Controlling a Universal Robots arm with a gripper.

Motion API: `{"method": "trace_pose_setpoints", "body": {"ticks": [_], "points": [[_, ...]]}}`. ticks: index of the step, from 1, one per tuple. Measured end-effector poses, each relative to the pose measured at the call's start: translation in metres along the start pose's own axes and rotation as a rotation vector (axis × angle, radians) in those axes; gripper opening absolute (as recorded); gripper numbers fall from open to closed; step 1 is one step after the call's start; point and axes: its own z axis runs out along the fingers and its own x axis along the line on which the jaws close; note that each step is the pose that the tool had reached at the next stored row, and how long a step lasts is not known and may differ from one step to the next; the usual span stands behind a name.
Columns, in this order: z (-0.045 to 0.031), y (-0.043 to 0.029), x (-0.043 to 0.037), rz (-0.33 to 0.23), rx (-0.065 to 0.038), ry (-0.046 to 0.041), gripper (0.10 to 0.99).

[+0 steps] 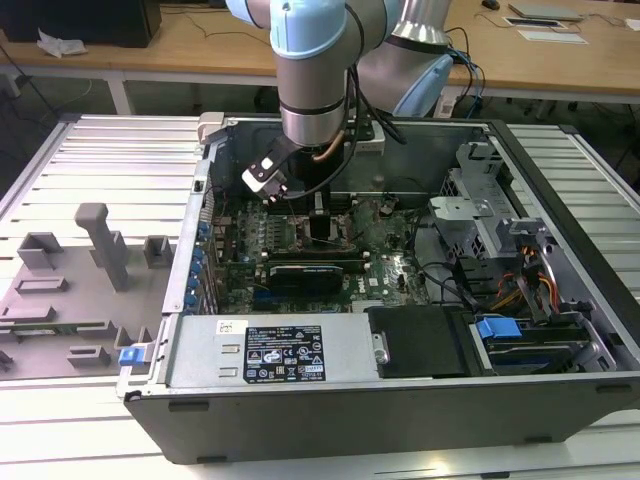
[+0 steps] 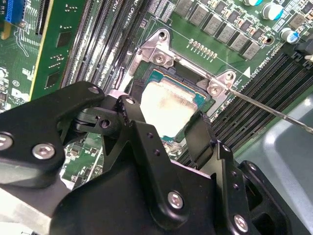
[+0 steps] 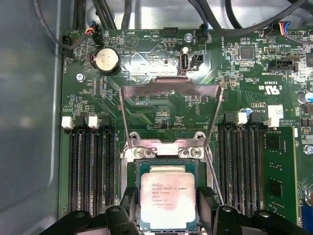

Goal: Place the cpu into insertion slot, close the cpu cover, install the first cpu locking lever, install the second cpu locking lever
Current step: 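Place the cpu into insertion slot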

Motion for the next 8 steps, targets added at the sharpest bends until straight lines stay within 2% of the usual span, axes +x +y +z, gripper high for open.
{"method": "trace_pose_setpoints", "body": {"ticks": [8], "points": [[-0.0068, 0.0007, 0.0, 0.0, 0.0, 0.0, 0.616]]}}
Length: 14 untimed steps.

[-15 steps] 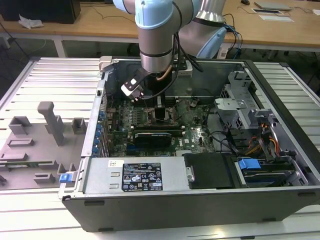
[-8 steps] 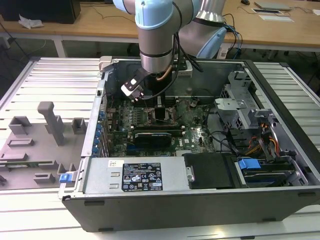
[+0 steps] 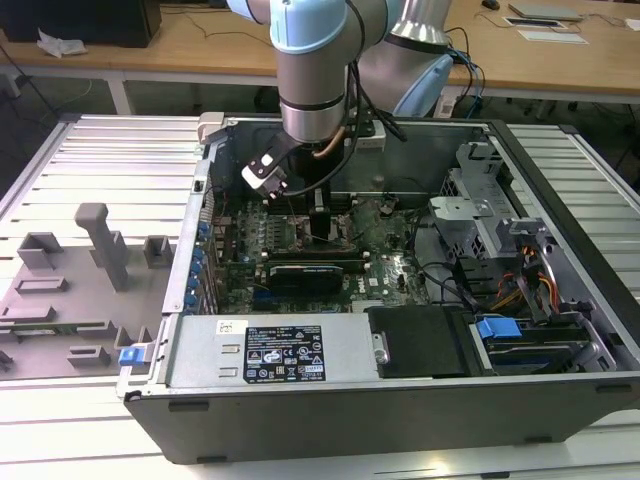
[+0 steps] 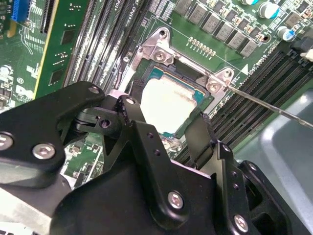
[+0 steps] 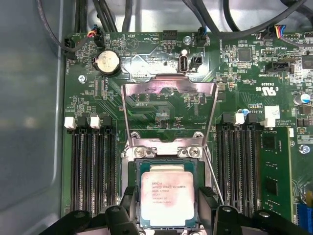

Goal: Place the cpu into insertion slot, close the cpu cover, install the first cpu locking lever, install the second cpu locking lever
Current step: 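Place the cpu into insertion slot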

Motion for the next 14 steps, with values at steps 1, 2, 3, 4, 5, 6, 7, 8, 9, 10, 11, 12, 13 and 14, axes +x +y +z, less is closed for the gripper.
{"method": "trace_pose_setpoints", "body": {"ticks": [1, 2, 3, 4, 5, 6, 7, 8, 9, 10, 11, 12, 13, 14], "points": [[-0.0004, 0.0001, 0.0, 0.0, 0.0, 0.0, 0.616], [-0.0004, 0.0001, 0.0, 0.0, 0.0, 0.0002, 0.616], [-0.0005, 0.0001, 0.0, 0.0, 0.0, 0.0001, 0.616], [-0.0006, 0.0001, 0.0, 0.0, 0.0, 0.0, 0.616], [-0.0006, 0.0001, 0.0, 0.0, 0.0, 0.0, 0.6], [-0.0007, 0.0001, 0.0, 0.0, 0.0, -0.0001, 0.471], [-0.0007, 0.0001, 0.0, 0.0, 0.0, -0.0002, 0.412], [-0.0008, 0.0001, 0.0, 0.0, 0.0, -0.0003, 0.353], [-0.0008, 0.0001, 0.0, 0.0, 0.0, -0.0002, 0.353], [-0.0008, 0.0001, 0.0, 0.0, 0.0, -0.0002, 0.294], [-0.0008, 0.0001, 0.0, 0.0, 0.0, -0.0001, 0.235], [-0.0008, 0.0001, 0.0, 0.0, 0.0, 0.0, 0.173], [-0.0008, 0.0001, 0.0, 0.0, 0.0, 0.0, 0.173], [-0.0008, 0.0001, 0.0, 0.0, 0.0, 0.0, 0.114]]}}
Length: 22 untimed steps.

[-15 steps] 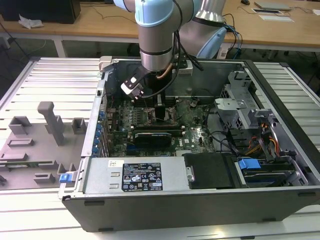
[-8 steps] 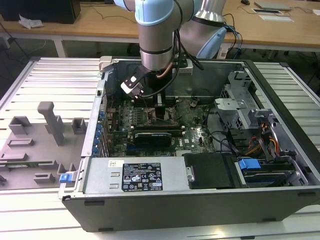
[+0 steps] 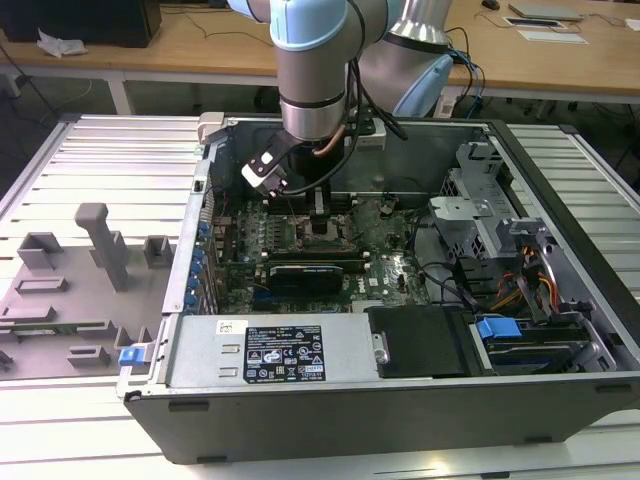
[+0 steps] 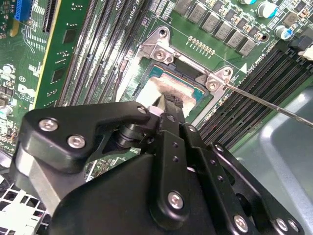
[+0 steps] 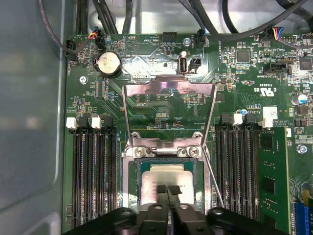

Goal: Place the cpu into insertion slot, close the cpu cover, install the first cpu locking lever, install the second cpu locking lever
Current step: 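Place the cpu into insertion slot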

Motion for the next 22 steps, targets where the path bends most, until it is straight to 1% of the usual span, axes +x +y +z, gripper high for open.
{"method": "trace_pose_setpoints", "body": {"ticks": [9, 12, 17, 18, 20, 22], "points": [[0.0001, 0.0, 0.0, 0.0, 0.0, 0.0001, 0.106], [-0.0058, 0.0006, 0.0, 0.0, 0.0, -0.0001, 0.106], [-0.0257, 0.0027, 0.0, 0.0, 0.0, -0.0005, 0.106], [-0.0313, 0.0033, 0.0, 0.0, 0.0, -0.0012, 0.106], [-0.0338, 0.0036, 0.0, 0.0, 0.0, -0.0017, 0.106], [-0.0338, 0.0036, 0.0, 0.0, 0.0, -0.0015, 0.106]]}}
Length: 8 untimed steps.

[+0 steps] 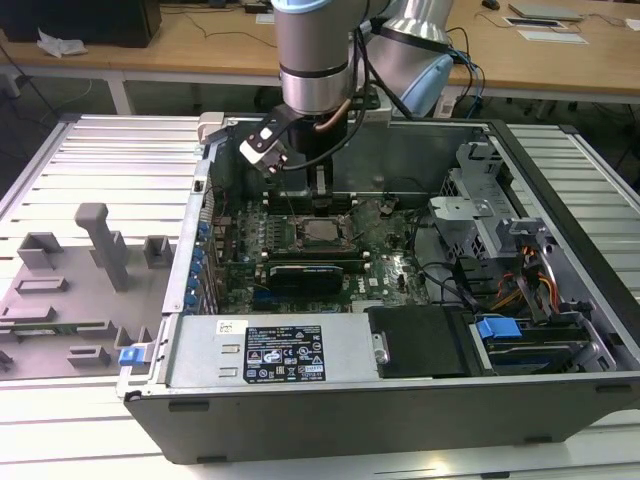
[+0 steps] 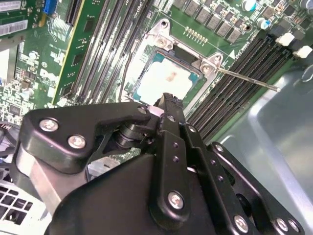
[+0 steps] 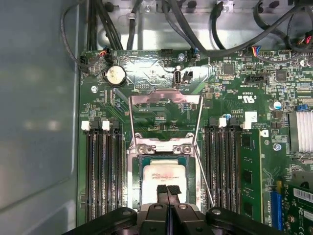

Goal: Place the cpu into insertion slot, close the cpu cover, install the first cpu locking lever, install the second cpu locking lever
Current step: 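Place the cpu into insertion slot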

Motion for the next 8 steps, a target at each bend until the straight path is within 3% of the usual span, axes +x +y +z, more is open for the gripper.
{"method": "trace_pose_setpoints", "body": {"ticks": [1, 2, 3, 5, 8], "points": [[0.0, 0.0, 0.0, 0.0, 0.0, -0.0001, 0.106], [0.0, 0.0002, 0.0, 0.0, 0.01, -0.0005, 0.106], [0.0003, 0.0019, 0.0, 0.0, 0.037, -0.0009, 0.106], [0.0008, 0.0042, 0.0, 0.0, 0.069, -0.0013, 0.106], [0.0011, 0.006, 0.0, 0.0, 0.069, -0.0012, 0.106]]}}
